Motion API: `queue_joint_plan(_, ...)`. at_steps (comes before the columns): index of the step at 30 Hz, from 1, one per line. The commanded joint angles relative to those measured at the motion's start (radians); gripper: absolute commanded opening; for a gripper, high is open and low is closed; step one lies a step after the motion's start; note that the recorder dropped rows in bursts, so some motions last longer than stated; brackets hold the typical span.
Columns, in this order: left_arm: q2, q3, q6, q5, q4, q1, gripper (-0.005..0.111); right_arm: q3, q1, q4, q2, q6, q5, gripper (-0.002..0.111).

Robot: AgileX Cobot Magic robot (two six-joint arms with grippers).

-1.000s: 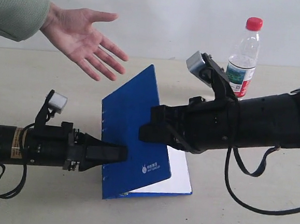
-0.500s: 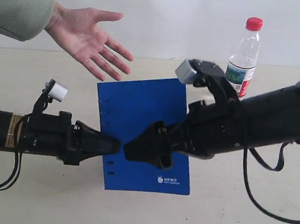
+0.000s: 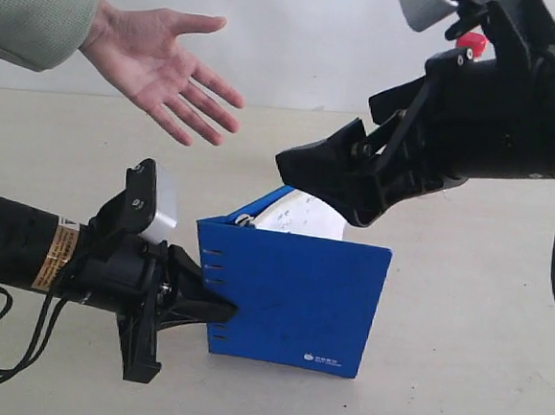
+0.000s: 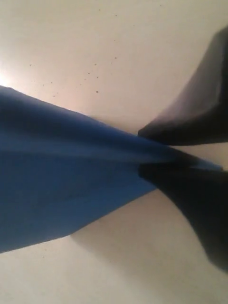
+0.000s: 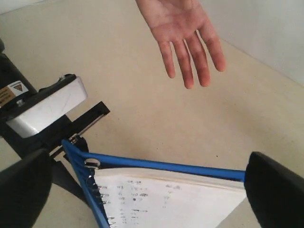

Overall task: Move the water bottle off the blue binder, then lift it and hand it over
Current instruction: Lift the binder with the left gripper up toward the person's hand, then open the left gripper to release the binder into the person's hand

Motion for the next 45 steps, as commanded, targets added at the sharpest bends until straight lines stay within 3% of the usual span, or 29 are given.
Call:
queue_joint_plan(1,0.006,0.0,0.041,0.063,0.017,-0.01,0.009,-0.004,0.001,-0.015,-0.019,-0.019,-0.004,0.101)
queue_joint_plan(7,0.006,0.0,0.062,0.051,0.003,-0.01,0.059,-0.004,0.001,-0.115,-0.017,-0.04,-0.039,0.101)
queue_joint_plan(9,0.006,0.0,0.086,0.015,-0.027,-0.01,0.068,-0.004,0.001,-0.133,-0.017,-0.04,-0.06,0.101)
queue_joint_plan(15,0.006,0.0,0.291,-0.164,-0.142,-0.013,0.072,-0.004,0.001,-0.133,-0.017,-0.04,-0.078,0.101)
queue_joint_plan(20,0.018,0.0,0.356,-0.186,-0.22,-0.017,0.072,-0.004,0.001,-0.133,-0.017,-0.036,-0.068,0.101)
queue_joint_plan(25,0.085,-0.008,0.389,-0.337,-0.259,-0.017,0.068,-0.004,0.001,-0.126,-0.017,-0.036,-0.053,0.101)
queue_joint_plan(28,0.133,-0.037,0.389,-0.412,-0.259,-0.017,0.053,-0.004,0.001,-0.126,-0.017,-0.036,-0.053,0.101)
queue_joint_plan(29,0.146,-0.051,0.389,-0.398,-0.259,-0.017,0.043,-0.004,0.001,-0.126,-0.017,-0.036,-0.053,0.101)
queue_joint_plan(30,0.159,-0.069,0.383,-0.35,-0.256,-0.017,0.017,-0.004,0.001,-0.126,-0.017,-0.034,-0.053,0.101)
queue_joint_plan(31,0.16,-0.074,0.39,-0.311,-0.256,-0.017,0.005,-0.004,0.001,-0.126,-0.017,-0.032,-0.053,0.101)
queue_joint_plan(33,0.149,-0.078,0.379,-0.218,-0.256,-0.015,0.004,-0.004,0.001,-0.115,-0.017,-0.032,-0.053,0.101)
queue_joint_plan(35,0.106,-0.078,0.256,-0.175,-0.256,-0.004,0.004,-0.004,0.001,-0.111,-0.019,-0.032,-0.053,0.101)
queue_joint_plan(38,0.022,-0.08,0.063,-0.269,-0.256,0.037,0.004,-0.006,0.001,-0.111,-0.021,-0.032,-0.053,0.101)
queue_joint_plan(40,-0.036,-0.094,-0.226,-0.36,-0.256,0.104,0.004,-0.006,0.001,-0.111,-0.021,-0.032,-0.053,0.101)
queue_joint_plan(42,-0.048,-0.101,-0.389,-0.389,-0.256,0.159,0.004,-0.006,0.001,-0.111,-0.021,-0.032,-0.053,0.101)
queue_joint_plan(45,-0.048,-0.097,-0.503,-0.414,-0.321,0.205,0.004,-0.006,0.001,-0.111,-0.021,-0.03,-0.053,0.101)
